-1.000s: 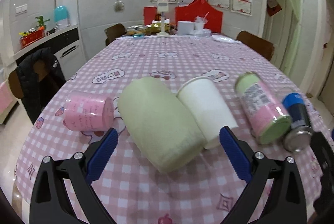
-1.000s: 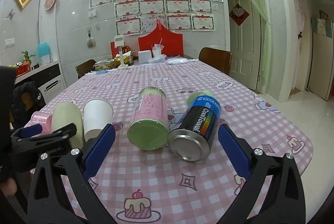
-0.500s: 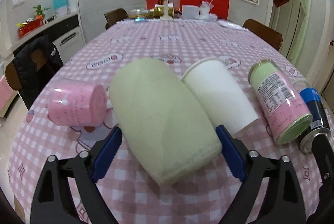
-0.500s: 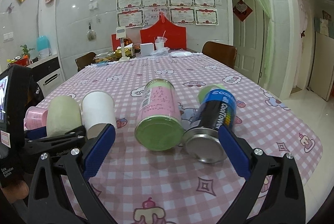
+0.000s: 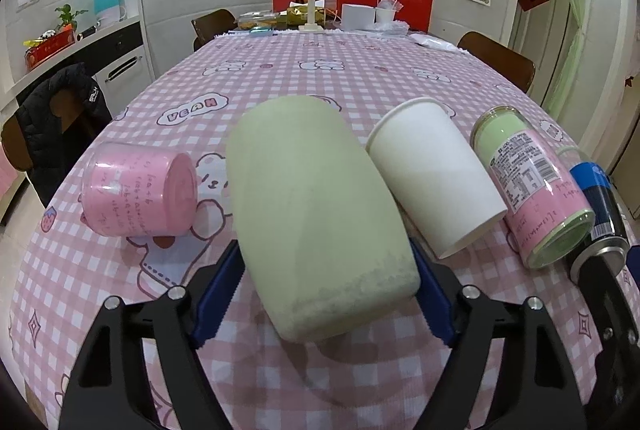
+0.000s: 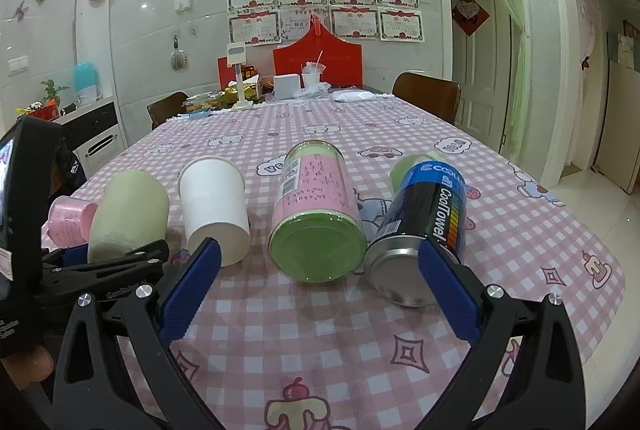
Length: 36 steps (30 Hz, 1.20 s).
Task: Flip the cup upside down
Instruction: 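Lift the pale green cup with the left tool and tilt it upward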
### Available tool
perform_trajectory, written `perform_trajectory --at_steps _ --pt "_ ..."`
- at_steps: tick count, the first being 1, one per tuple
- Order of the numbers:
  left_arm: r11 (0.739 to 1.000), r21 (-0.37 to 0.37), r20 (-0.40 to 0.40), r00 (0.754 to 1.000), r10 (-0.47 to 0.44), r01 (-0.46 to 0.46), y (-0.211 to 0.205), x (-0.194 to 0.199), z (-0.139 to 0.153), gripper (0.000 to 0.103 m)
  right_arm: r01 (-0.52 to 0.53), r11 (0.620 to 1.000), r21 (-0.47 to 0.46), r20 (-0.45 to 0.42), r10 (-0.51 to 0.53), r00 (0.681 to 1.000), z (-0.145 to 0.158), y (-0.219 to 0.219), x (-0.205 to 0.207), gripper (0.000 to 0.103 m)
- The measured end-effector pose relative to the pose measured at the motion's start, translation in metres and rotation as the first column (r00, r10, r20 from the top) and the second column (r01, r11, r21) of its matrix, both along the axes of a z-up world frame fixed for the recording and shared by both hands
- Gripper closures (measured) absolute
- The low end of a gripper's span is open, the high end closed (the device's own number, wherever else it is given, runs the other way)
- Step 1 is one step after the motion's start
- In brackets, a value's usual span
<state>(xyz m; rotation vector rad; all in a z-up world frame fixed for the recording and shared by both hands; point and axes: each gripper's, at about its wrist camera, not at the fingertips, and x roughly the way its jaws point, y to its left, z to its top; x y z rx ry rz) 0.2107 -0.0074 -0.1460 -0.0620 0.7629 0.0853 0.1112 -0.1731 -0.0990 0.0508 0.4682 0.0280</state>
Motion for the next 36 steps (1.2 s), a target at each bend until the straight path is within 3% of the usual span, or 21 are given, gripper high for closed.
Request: perform_trajectory --at_steps 18,36 --pt "0.992 0.018 0.01 0.992 -0.123 0.122 -0.008 -0.044 -0.001 0.03 -0.016 1.0 0.019 -0.022 0.016 1.0 0.0 -0.003 -0.009 0.008" --pt "0.962 0.012 0.007 0.962 -0.272 0.272 -0.008 -0.09 0.0 0.03 -0.061 0.996 0.071 -0.088 0.067 0.994 -0.003 0.01 -0.037 0.008"
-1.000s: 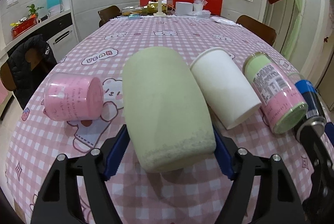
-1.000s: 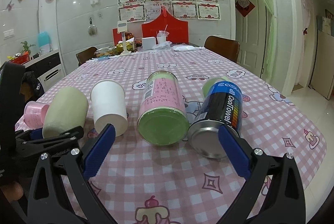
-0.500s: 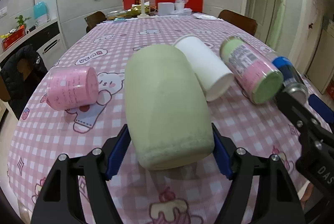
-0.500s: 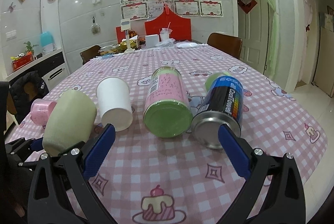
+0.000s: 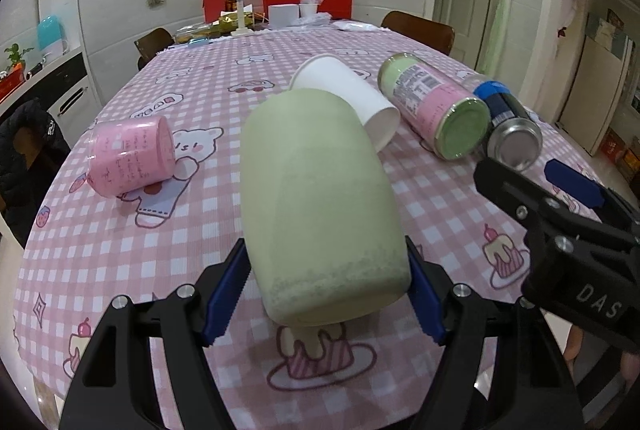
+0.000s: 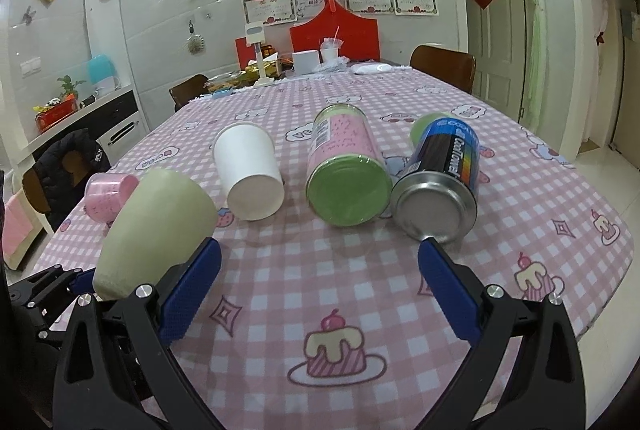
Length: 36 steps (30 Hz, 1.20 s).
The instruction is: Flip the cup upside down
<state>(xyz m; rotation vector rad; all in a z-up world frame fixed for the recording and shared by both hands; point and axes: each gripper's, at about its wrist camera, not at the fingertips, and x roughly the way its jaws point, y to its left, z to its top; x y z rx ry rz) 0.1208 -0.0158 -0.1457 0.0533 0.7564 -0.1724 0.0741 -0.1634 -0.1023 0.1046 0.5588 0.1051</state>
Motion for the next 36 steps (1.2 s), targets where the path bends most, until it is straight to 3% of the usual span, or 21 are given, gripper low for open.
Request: perform_trajectory --at_steps 4,19,36 --pt "1.0 0.002 0.001 1.0 -0.025 0.025 0.002 -0.004 0.001 0.03 -0.001 1.0 -0.005 0.004 0.001 1.0 0.003 0.003 -0.003 0.008" --pt "0.994 -0.102 -0.016 0.999 -0.037 0.035 0.016 -0.003 0.002 0.029 -0.018 1.0 0.02 -0.035 0.019 0.999 -0.002 0.007 0.001 0.008" --pt "0.963 -0.262 0.061 0.997 -0.05 0.065 0.051 -0.017 0.025 0.028 -0.09 0.982 0.163 -0.088 0.106 0.99 0.01 0.017 0.018 0.008"
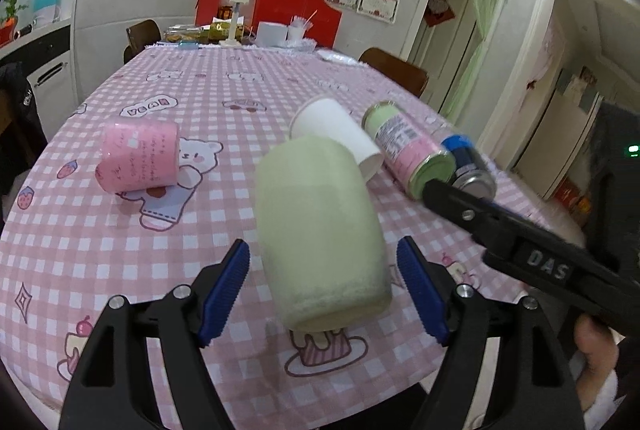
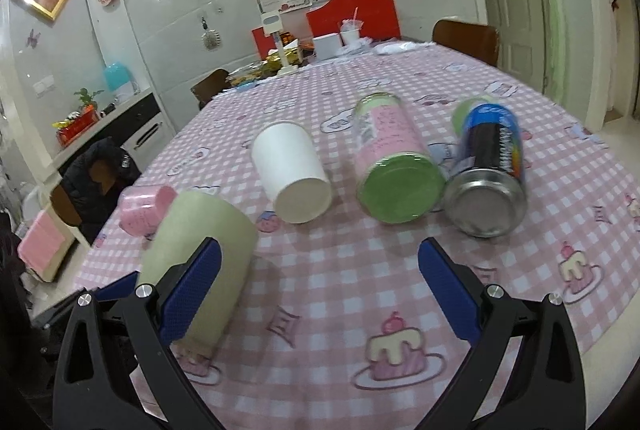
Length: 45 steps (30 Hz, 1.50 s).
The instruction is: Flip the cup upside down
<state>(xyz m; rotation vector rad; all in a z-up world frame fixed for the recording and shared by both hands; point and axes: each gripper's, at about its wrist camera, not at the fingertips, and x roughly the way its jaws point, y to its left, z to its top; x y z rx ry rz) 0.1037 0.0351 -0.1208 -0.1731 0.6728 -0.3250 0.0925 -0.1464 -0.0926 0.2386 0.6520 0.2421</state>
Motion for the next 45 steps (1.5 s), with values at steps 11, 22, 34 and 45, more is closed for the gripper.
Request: perform_trajectory --at_steps 11,22,34,45 --pt "0.984 -0.013 0.038 0.983 0.178 -0.178 0.047 0.001 0.011 0.025 -0.117 0.981 0.154 -0.142 0.139 0.98 0.0 0.034 0.03 0.008" --pt "0.983 0.013 0.016 0.983 0.184 -0.184 0.052 0.014 0.0 0.025 -0.151 0.941 0.303 -0.272 0.237 0.933 -0.015 0.039 0.056 0.009" --pt "0.981 0.017 0.021 0.981 0.191 -0.192 0.049 0.014 0.0 0.025 -0.211 0.949 0.236 -0.218 0.264 0.94 -0.004 0.045 0.047 0.025" --pt "0.984 0.032 0.037 0.984 0.175 -0.176 0.032 0.012 0.005 0.025 -0.161 0.986 -0.046 -0.009 0.161 0.987 0.02 0.055 0.029 0.026"
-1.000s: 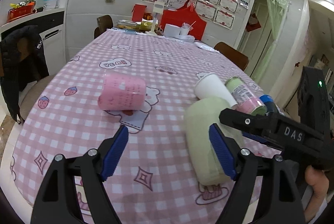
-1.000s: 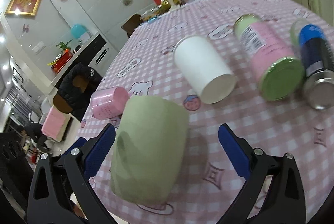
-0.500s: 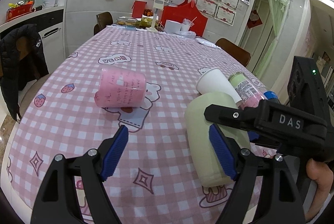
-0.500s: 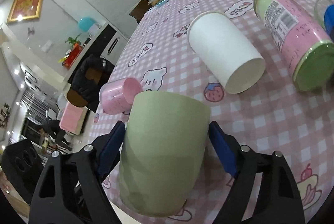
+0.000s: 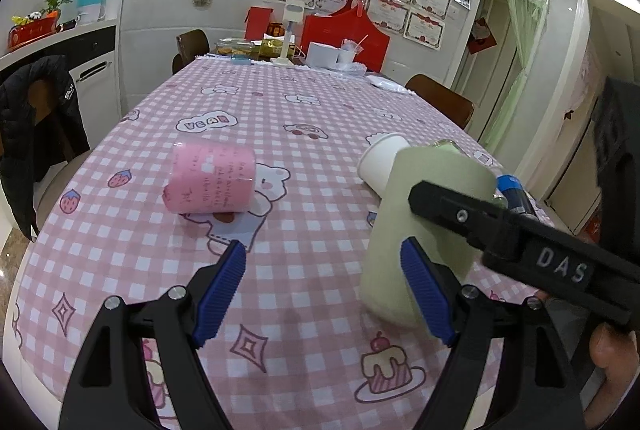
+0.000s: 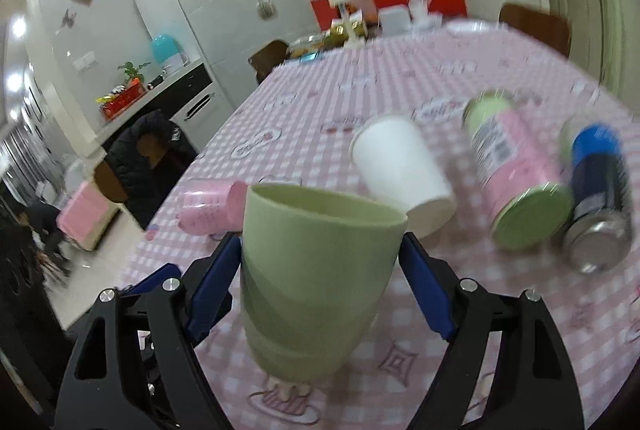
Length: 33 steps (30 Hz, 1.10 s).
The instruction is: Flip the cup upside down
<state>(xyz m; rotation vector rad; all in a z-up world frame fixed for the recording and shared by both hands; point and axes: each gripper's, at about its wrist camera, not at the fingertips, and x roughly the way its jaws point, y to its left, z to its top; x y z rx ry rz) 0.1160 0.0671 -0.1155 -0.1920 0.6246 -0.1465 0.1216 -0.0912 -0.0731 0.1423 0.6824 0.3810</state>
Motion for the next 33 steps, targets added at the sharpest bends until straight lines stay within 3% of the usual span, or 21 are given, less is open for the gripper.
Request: perform_trajectory --at_steps 10,20,24,33 --pt "0.999 0.037 -0.01 1.0 -0.011 0.011 -0.012 -0.006 -0.002 0.024 0.007 0.993 -0.118 0.094 0.004 0.996 -0.005 0.014 -0.015 0.026" --pt "0.997 0.077 -0.004 1.0 -0.023 0.024 -0.022 -0.022 0.008 0.023 0.0 0.997 -0.071 0.098 0.007 0.995 0.003 0.007 -0.035 0.026" --pt "0.995 0.094 -0.006 0.999 -0.033 0.034 -0.026 -0.027 0.011 0.023 -0.003 0.999 -0.039 0.091 0.007 0.996 0.006 0.0 -0.04 0.019" --pt "0.989 0.134 -0.016 0.998 -0.064 0.066 -0.035 -0.039 0.017 0.023 0.018 0.999 0.029 0.083 -0.02 0.996 0.014 -0.022 -0.053 0.017"
